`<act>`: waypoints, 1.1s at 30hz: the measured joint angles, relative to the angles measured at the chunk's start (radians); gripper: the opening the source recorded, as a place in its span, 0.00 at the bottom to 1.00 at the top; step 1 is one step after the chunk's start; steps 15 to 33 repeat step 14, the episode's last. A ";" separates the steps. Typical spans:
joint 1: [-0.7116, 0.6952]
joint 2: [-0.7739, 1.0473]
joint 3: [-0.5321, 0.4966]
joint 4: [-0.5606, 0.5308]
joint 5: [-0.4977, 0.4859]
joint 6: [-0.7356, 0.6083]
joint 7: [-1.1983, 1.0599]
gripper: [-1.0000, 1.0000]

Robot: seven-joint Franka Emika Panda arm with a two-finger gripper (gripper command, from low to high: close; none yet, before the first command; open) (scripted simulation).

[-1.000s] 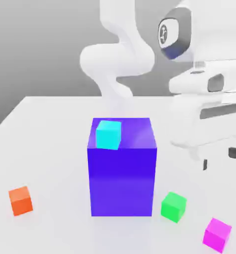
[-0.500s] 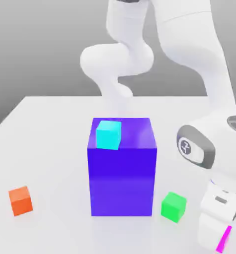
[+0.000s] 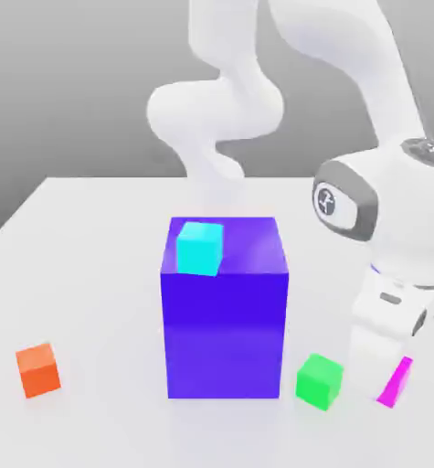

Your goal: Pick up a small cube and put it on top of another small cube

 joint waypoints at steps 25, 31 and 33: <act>-0.018 0.009 -0.031 -0.176 0.010 0.187 -0.082 1.00; -0.018 0.009 -0.031 -0.176 0.010 0.187 -0.082 1.00; -0.018 0.009 -0.031 -0.176 0.010 0.187 -0.082 1.00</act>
